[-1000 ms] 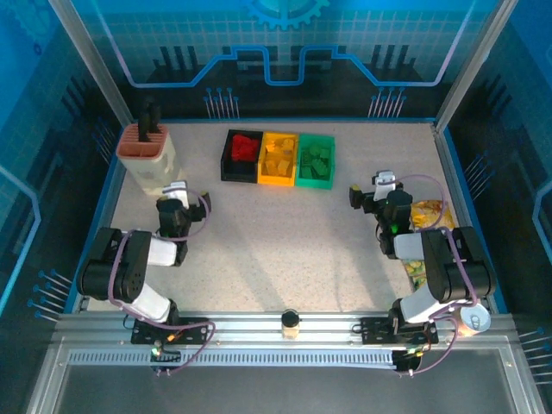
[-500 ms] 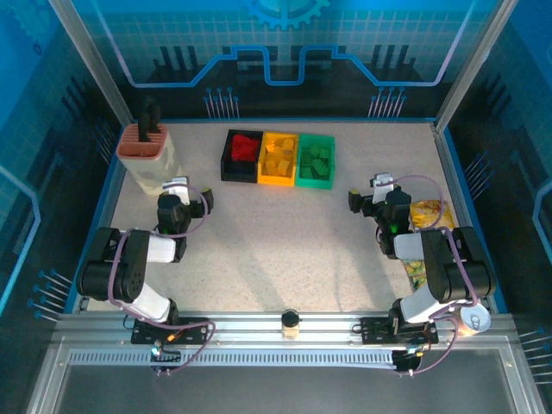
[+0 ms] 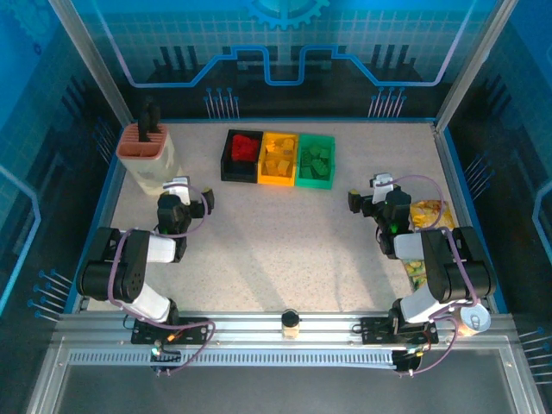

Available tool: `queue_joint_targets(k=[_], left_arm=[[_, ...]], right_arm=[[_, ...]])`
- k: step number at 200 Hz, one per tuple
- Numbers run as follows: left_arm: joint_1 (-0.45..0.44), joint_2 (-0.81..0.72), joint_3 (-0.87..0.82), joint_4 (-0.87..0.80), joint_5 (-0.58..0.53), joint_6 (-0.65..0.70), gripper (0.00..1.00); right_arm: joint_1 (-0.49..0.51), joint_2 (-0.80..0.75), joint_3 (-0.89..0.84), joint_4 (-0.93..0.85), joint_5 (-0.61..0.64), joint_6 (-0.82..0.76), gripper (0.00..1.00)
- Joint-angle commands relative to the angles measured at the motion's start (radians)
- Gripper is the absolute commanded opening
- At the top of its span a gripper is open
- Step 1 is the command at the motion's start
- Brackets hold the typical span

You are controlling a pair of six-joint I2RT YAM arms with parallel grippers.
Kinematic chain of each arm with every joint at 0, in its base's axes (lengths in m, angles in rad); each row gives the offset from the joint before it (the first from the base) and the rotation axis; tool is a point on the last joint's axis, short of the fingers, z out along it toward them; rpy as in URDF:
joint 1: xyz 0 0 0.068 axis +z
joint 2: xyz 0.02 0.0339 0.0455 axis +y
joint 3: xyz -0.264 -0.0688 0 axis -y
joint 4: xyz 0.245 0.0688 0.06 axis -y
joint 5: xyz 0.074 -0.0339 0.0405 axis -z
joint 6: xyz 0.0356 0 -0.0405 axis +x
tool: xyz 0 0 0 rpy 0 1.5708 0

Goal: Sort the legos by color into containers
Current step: Reset both arms

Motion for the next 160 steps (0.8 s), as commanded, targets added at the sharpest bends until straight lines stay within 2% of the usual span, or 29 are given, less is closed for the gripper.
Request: queue_joint_targets(k=[1, 160], left_arm=[[0.001, -0.001, 0.012, -0.006, 0.021, 0.009, 0.99], [-0.001, 0.003, 0.027, -0.034, 0.053, 0.023, 0.99]], right_arm=[[-0.002, -0.007, -0.003, -0.001, -0.006, -0.011, 1.0], [-0.009, -0.006, -0.003, -0.002, -0.028, -0.011, 1.0]])
